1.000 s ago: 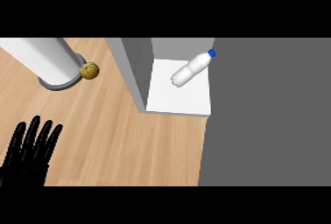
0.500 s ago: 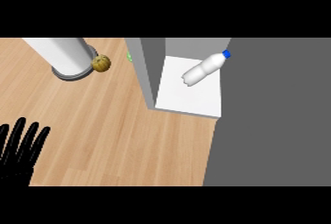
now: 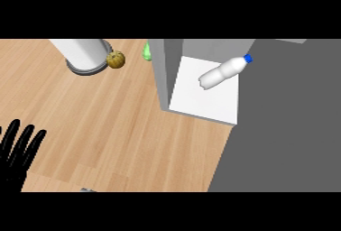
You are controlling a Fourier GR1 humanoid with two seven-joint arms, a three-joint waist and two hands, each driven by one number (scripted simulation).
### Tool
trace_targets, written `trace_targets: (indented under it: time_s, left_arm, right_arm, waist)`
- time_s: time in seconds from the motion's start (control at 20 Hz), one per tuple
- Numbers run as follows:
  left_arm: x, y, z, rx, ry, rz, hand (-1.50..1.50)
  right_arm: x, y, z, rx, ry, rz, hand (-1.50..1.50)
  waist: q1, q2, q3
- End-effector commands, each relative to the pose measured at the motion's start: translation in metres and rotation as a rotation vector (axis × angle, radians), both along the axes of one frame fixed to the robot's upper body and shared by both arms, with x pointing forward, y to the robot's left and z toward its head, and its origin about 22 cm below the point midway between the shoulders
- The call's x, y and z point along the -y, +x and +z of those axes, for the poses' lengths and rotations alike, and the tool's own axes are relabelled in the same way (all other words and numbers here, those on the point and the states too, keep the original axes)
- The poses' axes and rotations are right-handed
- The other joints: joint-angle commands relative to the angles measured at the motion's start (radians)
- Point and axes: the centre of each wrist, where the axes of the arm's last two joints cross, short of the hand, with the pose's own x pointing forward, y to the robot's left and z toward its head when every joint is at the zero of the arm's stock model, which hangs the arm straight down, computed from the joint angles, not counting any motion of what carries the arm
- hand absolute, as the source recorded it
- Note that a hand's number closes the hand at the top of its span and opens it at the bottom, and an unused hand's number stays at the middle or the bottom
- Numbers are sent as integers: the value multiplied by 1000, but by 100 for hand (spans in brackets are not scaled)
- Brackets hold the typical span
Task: Pick up the bottled water, place it into the cabinet and close the cabinet
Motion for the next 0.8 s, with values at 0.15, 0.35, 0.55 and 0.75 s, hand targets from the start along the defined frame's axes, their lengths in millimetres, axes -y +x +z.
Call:
trace_targets:
  time_s: [0.15,0.35,0.55,0.75]
  left_arm:
    - [-9,4,6,0,32,-30,-150]
    - [-11,5,5,-2,25,-35,-150]
    - [-15,8,7,3,32,-26,-150]
    - [-18,10,11,16,31,-36,-150]
  right_arm:
    - [-14,7,18,118,-172,280,-150]
    - [-19,16,18,143,-156,276,150]
    - [-20,21,21,157,-192,289,150]
    - [-23,30,22,183,-231,298,150]
  waist:
    - [53,1,-8]
    - [51,2,-9]
    - [44,5,-11]
    - [46,4,-10]
